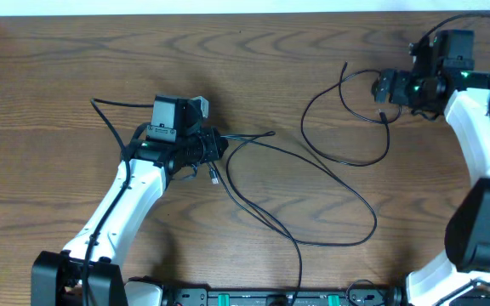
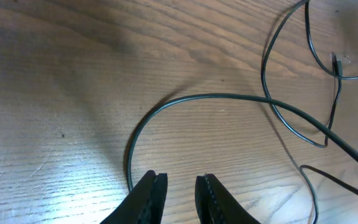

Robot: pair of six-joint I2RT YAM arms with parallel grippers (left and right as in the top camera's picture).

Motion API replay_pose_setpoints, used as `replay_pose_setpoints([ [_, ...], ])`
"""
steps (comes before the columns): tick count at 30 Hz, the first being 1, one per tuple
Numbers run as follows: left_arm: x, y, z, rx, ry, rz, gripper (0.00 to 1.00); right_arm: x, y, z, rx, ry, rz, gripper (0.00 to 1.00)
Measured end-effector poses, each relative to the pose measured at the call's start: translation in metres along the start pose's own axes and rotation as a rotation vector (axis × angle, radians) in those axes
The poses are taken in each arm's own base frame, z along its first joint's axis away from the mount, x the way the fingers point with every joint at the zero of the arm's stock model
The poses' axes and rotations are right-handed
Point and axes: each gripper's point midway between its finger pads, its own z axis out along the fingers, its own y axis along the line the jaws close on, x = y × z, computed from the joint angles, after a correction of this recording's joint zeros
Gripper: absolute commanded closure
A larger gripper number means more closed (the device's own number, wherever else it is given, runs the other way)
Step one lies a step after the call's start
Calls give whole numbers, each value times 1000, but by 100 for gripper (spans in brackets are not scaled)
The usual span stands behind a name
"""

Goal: Untangle cables

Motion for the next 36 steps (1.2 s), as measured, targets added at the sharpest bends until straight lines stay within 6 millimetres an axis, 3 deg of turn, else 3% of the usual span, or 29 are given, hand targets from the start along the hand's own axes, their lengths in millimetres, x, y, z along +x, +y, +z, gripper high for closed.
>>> replay_pose_setpoints([
  [2, 0, 0, 0, 0, 0, 0, 74, 10, -6, 18, 13, 47, 5, 1],
  [3, 0, 0, 0, 0, 0, 0, 61, 18, -10, 31, 20, 82, 4, 1],
  [5, 0, 0, 0, 0, -1, 6, 45, 30, -14, 50, 28, 131, -1, 1],
  [7, 0, 0, 0, -1, 0, -1, 45, 45, -15, 68, 32, 183, -7, 1],
  [9, 0, 0, 0, -1, 2, 3, 35, 57, -13, 82, 31, 224, -21, 5],
  [11, 1, 0, 0, -2, 4, 4, 26, 56, -6, 83, 18, 218, -41, 9],
  [13, 2, 1, 0, -3, 6, 3, 23, 58, 0, 85, 13, 222, -59, 21],
  [14, 2, 1, 0, -3, 7, 7, 17, 58, 2, 86, 9, 221, -64, 28],
  [15, 2, 1, 0, -4, 8, 7, 2, 58, 6, 86, 3, 219, -76, 38],
  [16, 2, 1, 0, -3, 8, 8, 2, 58, 10, 88, -1, 215, -81, 55],
  [18, 2, 1, 0, -5, 9, 11, 2, 55, 18, 92, -14, 200, -105, 78],
  [22, 2, 1, 0, -6, 8, 11, 2, 44, 27, 108, -42, 143, -120, 99],
  [29, 2, 2, 0, -7, 8, 10, 2, -17, 37, 132, -84, -123, -141, 99],
  [36, 2, 2, 0, -7, 8, 11, 2, -70, 21, 133, 30, -368, -116, 99],
])
